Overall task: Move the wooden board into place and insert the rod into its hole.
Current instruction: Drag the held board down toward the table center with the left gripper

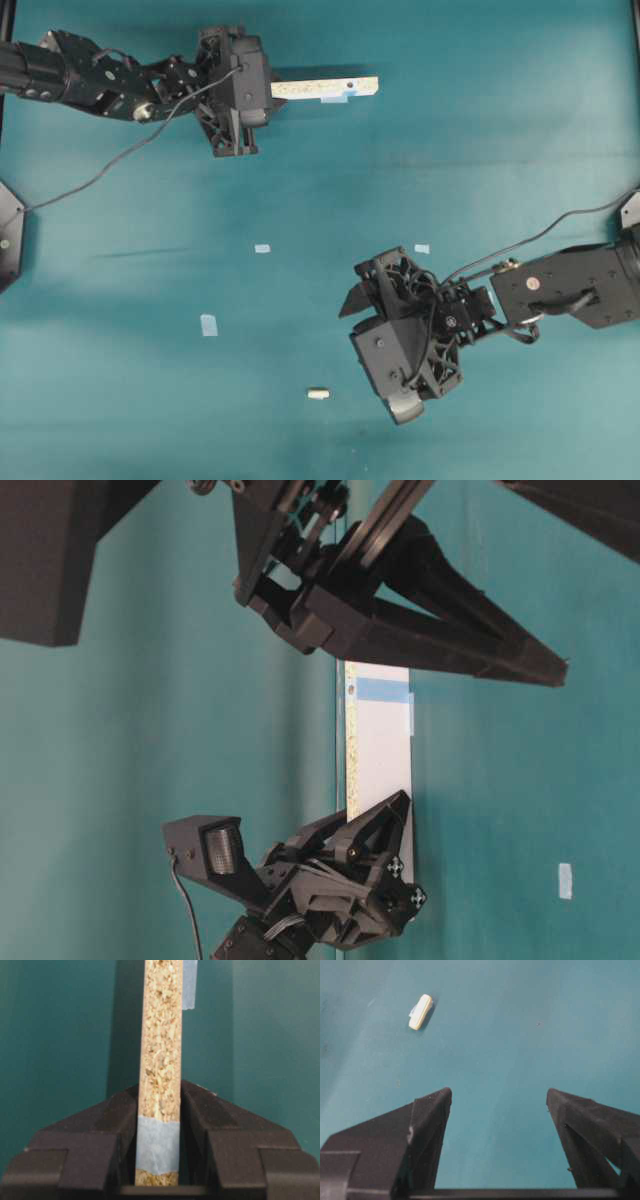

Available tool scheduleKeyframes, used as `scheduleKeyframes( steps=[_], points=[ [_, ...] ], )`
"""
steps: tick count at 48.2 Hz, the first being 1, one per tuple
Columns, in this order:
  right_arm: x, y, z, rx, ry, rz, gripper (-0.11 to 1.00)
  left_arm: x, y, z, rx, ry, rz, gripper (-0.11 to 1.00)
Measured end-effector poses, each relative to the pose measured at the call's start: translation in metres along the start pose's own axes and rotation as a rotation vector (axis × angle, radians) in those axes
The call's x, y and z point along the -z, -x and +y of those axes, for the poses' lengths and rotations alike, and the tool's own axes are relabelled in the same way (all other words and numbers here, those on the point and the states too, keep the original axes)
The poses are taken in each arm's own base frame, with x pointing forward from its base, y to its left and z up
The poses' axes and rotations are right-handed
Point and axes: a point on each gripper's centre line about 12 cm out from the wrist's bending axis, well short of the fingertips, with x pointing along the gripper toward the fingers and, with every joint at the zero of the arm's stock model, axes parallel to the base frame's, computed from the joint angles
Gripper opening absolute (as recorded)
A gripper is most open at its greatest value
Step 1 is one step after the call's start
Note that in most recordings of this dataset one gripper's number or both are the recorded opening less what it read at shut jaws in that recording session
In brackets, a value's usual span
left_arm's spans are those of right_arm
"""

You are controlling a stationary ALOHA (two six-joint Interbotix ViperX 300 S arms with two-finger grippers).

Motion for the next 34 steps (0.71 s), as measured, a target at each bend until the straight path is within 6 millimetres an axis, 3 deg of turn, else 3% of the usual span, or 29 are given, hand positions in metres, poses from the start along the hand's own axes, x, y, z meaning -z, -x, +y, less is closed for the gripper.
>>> scheduleKeyframes(
  steps=[10, 20, 34],
  points=[
    [0.001, 0.0, -0.001, 0.001, -0.003, 0.003, 0.85, -0.016, 0.021, -0.012, 0.049, -0.002, 0.004, 0.21],
    [0.0, 0.0, -0.001, 0.001, -0.003, 0.002, 0.85, -0.049, 0.05, -0.027, 0.085, 0.042, -0.067, 0.21],
    [-0.003, 0.0, -0.001, 0.001, -0.003, -0.006, 0.85, -0.072, 0.061, -0.074, 0.193, 0.197, -0.099, 0.21]
  ],
)
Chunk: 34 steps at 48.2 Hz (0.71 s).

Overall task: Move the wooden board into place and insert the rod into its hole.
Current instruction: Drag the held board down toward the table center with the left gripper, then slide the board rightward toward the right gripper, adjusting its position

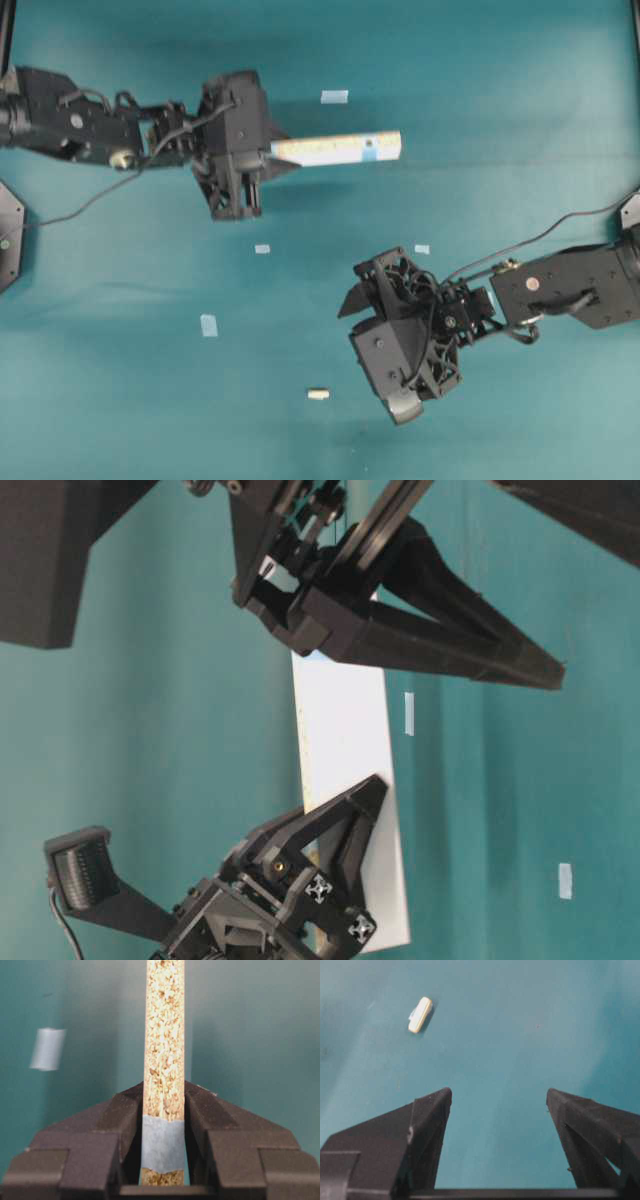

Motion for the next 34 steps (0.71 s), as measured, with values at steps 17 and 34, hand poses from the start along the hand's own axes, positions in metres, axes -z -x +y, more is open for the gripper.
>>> scheduleKeyframes(
  steps=[17, 34],
  points=[
    [-0.003, 0.0, 0.0, 0.0, 0.0, -0.006, 0.85, -0.004, -0.029, -0.053, 0.1, -0.02, -0.018, 0.21],
    [-0.006, 0.0, 0.0, 0.001, 0.0, -0.012, 0.85, -0.007, -0.042, -0.067, 0.123, -0.026, -0.016, 0.21]
  ],
)
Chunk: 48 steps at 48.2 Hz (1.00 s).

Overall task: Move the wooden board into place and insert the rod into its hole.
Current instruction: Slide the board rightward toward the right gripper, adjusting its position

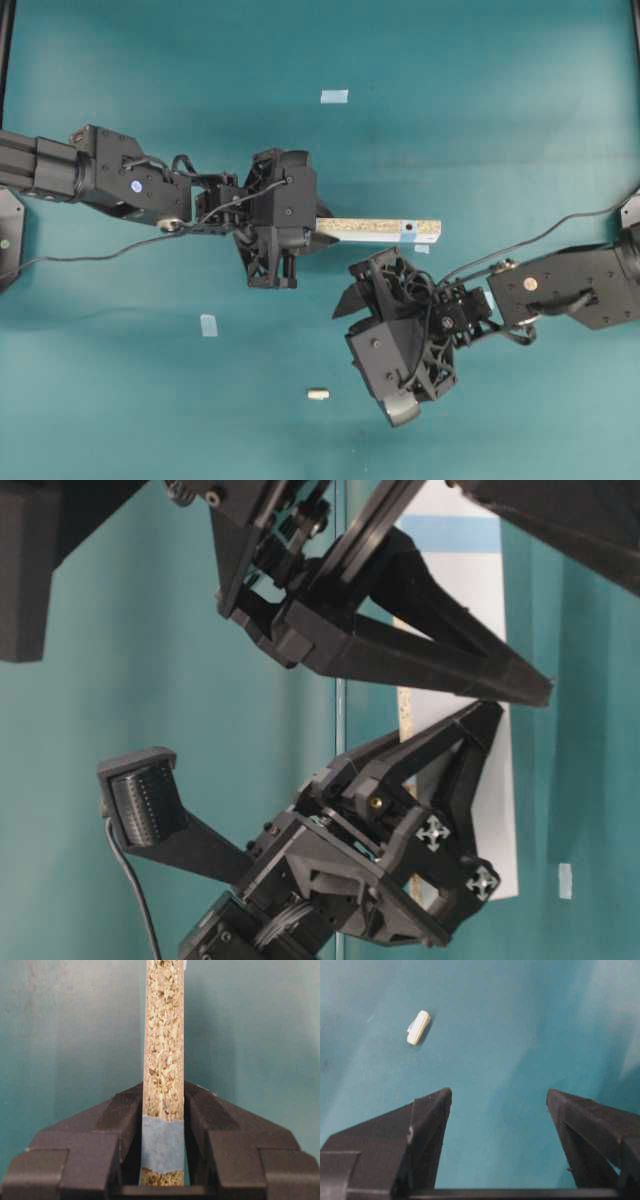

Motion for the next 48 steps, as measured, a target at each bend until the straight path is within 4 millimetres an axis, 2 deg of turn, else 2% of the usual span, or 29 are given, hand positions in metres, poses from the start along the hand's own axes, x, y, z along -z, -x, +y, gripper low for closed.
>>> scheduleKeyframes(
  steps=[23, 36, 48],
  points=[
    [0.0, 0.0, 0.0, 0.0, -0.003, -0.002, 0.85, 0.007, -0.004, -0.004, 0.008, 0.048, 0.018, 0.21],
    [0.0, 0.0, 0.0, 0.0, -0.002, 0.0, 0.85, 0.02, -0.013, -0.005, 0.009, 0.047, 0.052, 0.21],
    [0.0, 0.0, 0.0, 0.0, -0.002, 0.0, 0.85, 0.015, -0.016, -0.005, 0.006, 0.049, 0.023, 0.21]
  ],
)
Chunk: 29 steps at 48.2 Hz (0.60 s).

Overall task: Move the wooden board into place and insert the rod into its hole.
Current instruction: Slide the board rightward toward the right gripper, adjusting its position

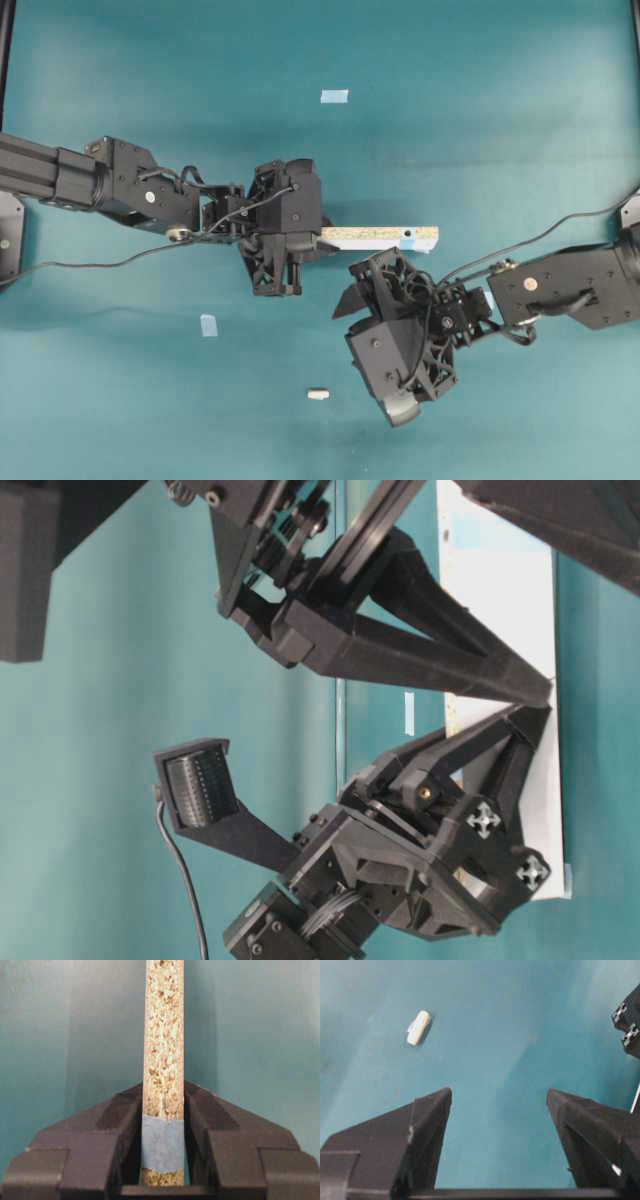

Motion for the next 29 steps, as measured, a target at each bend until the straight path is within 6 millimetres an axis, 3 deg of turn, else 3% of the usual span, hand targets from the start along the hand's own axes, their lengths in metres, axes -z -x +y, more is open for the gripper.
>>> scheduleKeyframes(
  steps=[29],
  points=[
    [0.0, 0.0, 0.0, 0.0, 0.0, 0.0, 0.85, 0.0022, -0.0001, -0.0009, 0.003, 0.008, 0.023, 0.21]
  ],
)
